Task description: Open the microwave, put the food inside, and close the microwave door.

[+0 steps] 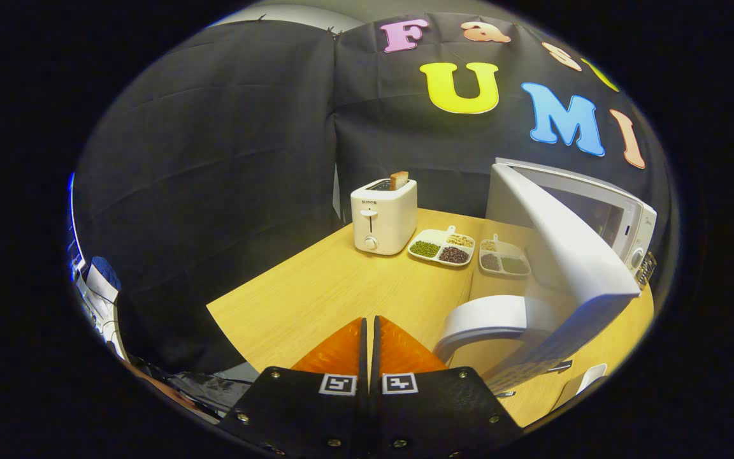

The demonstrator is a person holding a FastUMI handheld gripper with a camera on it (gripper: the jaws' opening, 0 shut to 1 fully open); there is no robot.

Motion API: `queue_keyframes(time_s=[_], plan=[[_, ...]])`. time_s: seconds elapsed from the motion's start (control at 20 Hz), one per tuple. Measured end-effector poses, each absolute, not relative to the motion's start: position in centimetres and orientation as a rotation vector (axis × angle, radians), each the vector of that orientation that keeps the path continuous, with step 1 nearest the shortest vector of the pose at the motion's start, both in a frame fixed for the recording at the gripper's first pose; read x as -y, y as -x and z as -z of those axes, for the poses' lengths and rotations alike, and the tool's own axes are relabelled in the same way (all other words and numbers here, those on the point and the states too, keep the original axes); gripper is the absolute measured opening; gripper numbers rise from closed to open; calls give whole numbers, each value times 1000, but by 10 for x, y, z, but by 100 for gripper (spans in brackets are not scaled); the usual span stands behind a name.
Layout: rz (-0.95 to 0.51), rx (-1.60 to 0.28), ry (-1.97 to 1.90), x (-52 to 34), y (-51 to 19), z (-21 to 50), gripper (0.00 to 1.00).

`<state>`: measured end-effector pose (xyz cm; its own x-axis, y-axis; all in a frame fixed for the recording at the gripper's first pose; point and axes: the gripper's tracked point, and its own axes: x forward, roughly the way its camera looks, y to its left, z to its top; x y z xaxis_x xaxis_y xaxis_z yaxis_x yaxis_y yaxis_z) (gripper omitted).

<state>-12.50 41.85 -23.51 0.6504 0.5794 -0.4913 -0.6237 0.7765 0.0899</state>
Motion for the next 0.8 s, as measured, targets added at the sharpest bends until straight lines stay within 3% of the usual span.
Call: queue_keyframes(time_s=[0.8], plan=[[-577, -581, 50, -313, 86, 228, 1]])
